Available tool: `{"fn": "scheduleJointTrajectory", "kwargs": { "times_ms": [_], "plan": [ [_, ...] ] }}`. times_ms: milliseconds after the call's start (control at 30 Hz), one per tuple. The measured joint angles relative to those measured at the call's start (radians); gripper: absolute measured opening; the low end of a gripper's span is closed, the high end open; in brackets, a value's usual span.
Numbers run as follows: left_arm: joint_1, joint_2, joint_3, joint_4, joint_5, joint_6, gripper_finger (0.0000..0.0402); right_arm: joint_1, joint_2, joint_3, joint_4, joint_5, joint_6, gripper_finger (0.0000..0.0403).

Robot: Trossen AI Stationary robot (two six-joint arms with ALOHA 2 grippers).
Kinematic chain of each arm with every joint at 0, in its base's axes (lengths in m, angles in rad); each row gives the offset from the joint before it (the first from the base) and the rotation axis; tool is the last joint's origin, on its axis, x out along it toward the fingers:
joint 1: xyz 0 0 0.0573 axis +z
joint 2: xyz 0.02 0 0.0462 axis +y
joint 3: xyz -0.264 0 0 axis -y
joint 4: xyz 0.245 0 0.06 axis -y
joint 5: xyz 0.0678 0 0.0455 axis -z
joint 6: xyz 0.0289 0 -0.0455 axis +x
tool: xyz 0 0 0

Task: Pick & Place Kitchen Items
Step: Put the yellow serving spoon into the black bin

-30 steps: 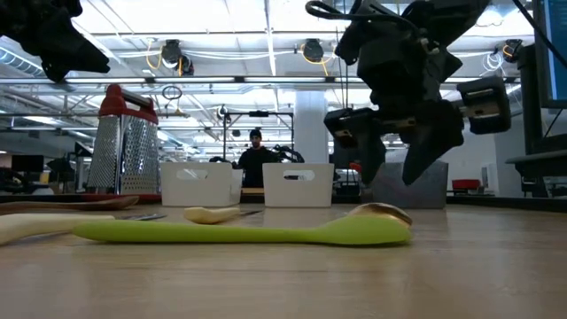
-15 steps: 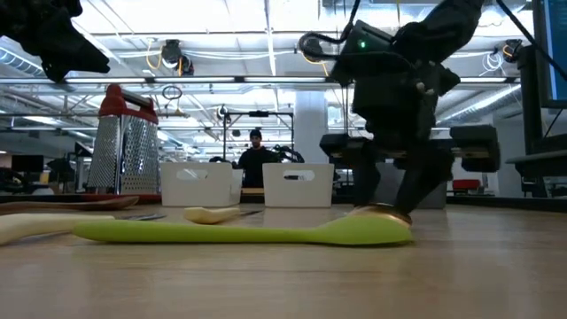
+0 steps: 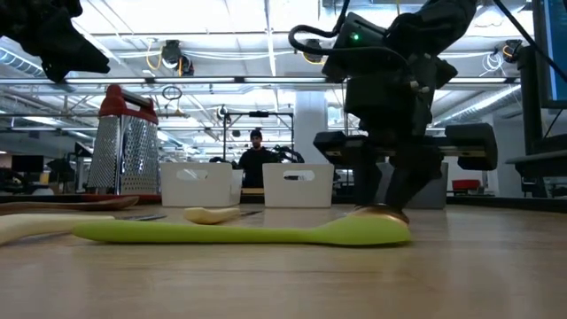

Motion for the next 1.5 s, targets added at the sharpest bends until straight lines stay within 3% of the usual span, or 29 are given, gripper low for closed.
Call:
{"fn": "scheduleJointTrajectory", "kwargs": {
  "times_ms": [200,633,1133,1267,1500],
  "plan": [
    [0.000,0.000,0.000,0.000,0.000,0.000,0.0102,0.007,0.002,-0.001,-0.001,0.007,0.132,0.0015],
    [0.000,0.000,0.000,0.000,-0.001,-0.001,0.0102,-0.017,-0.022,-0.002,-0.036,0.011,0.216,0.0011],
    [0.000,0.000,0.000,0.000,-0.004,-0.004,0.0102,-0.116,-0.229,-0.007,-0.065,-0.004,0.406,0.0011],
    [0.000,0.000,0.000,0.000,-0.008,-0.004,0.0102,-0.167,-0.297,-0.005,-0.040,-0.114,0.534,0.0011],
    [0.000,0.000,0.000,0.000,-0.010,-0.004,0.0102,-0.275,-0.394,-0.004,-0.036,-0.401,0.749,0.0011]
  ]
}}
